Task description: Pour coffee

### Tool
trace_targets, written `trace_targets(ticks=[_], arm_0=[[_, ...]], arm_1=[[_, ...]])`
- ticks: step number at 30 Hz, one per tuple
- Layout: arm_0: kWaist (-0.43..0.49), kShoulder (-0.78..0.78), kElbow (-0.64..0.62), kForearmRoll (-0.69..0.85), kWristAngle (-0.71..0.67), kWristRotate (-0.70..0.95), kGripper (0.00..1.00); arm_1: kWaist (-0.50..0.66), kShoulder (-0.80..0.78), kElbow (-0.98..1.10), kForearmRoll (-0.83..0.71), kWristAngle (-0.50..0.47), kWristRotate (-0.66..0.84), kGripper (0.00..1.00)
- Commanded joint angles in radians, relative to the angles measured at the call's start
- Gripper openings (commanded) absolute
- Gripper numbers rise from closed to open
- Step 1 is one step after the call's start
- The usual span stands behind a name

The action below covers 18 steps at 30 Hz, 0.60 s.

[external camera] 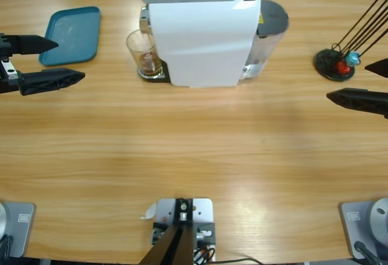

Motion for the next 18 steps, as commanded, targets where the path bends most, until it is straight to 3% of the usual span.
trace_targets(ticks=[1, 18], arm_0=[[-0.011, -0.004, 0.021, -0.010, -0.019, -0.005, 1.000], [-0.011, -0.018, 0.015, -0.009, -0.002, -0.004, 1.000]], arm_1=[[0.012, 0.078, 0.023, 0.008, -0.012, 0.013, 1.000], [0.025, 0.052, 0.028, 0.001, -0.032, -0.049, 1.000]])
